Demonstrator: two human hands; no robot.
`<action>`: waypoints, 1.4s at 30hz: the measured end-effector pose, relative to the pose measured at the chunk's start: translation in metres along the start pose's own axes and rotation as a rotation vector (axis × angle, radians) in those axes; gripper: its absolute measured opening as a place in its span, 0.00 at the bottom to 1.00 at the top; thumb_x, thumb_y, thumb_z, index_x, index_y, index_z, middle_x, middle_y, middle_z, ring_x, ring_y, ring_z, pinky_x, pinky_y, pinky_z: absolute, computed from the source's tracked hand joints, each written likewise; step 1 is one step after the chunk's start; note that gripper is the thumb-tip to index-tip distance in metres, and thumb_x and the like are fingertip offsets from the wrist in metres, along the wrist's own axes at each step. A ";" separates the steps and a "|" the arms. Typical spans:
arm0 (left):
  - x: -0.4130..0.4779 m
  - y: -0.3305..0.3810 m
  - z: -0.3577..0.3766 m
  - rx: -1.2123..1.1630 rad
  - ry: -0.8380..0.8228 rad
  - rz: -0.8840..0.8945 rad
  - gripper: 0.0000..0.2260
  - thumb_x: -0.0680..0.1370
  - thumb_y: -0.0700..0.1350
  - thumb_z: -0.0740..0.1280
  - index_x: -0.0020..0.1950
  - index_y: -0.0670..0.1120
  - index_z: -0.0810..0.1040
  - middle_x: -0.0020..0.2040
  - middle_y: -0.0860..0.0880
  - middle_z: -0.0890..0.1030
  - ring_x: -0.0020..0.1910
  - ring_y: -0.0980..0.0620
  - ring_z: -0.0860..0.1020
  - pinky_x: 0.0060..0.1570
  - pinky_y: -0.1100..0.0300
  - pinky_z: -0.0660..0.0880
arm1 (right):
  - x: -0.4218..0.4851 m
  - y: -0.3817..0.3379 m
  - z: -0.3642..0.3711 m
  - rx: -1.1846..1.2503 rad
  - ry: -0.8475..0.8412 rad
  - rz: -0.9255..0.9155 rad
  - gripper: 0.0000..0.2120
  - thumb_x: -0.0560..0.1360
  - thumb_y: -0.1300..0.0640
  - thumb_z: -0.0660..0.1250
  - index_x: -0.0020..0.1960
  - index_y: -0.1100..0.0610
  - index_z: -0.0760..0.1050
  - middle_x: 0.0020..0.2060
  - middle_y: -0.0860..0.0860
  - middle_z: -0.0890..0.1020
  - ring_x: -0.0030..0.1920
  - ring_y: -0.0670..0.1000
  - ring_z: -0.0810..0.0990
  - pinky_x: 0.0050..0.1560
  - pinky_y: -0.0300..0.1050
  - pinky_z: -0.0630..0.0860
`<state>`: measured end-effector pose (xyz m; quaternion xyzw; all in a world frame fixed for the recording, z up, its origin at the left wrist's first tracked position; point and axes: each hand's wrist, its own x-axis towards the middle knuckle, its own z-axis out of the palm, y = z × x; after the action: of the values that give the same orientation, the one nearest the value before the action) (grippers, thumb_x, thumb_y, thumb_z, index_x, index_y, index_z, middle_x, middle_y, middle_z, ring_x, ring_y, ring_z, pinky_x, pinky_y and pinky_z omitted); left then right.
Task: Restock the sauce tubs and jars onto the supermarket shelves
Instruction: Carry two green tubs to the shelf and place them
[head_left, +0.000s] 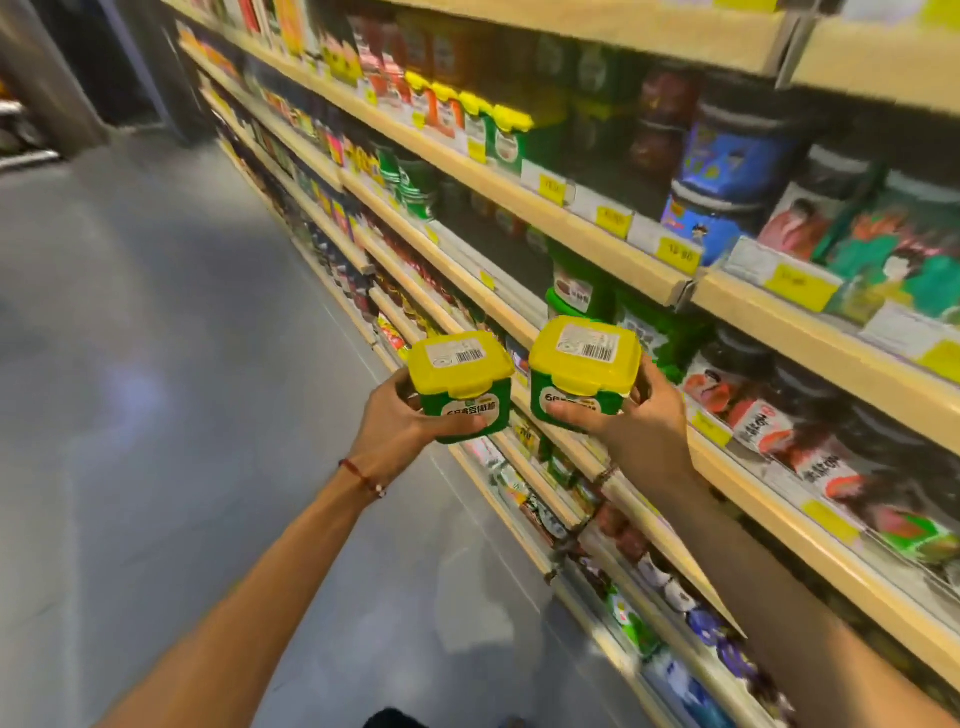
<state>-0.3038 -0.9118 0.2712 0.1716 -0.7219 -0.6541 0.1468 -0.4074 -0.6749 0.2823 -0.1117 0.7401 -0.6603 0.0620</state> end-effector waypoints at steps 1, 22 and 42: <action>0.018 0.003 -0.007 -0.003 -0.001 0.010 0.41 0.57 0.50 0.86 0.67 0.45 0.78 0.59 0.51 0.85 0.55 0.53 0.84 0.49 0.62 0.81 | 0.015 -0.004 0.008 -0.012 0.009 -0.009 0.54 0.47 0.38 0.88 0.69 0.50 0.75 0.58 0.44 0.85 0.60 0.45 0.83 0.61 0.53 0.82; 0.377 0.098 -0.108 -0.045 -0.345 0.283 0.39 0.59 0.49 0.83 0.67 0.42 0.77 0.59 0.49 0.85 0.57 0.53 0.83 0.53 0.64 0.80 | 0.231 -0.102 0.175 -0.122 0.474 -0.307 0.39 0.58 0.49 0.87 0.65 0.52 0.78 0.57 0.43 0.86 0.58 0.44 0.83 0.62 0.47 0.80; 0.528 0.142 -0.056 -0.055 -0.408 0.489 0.42 0.58 0.53 0.85 0.68 0.43 0.75 0.59 0.49 0.84 0.59 0.51 0.83 0.62 0.50 0.79 | 0.334 -0.121 0.188 -0.198 0.646 -0.400 0.35 0.54 0.44 0.87 0.56 0.55 0.78 0.51 0.45 0.86 0.53 0.42 0.85 0.55 0.39 0.81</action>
<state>-0.7620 -1.1818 0.4112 -0.1455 -0.7384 -0.6396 0.1564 -0.6751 -0.9513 0.3986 -0.0455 0.7452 -0.5858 -0.3153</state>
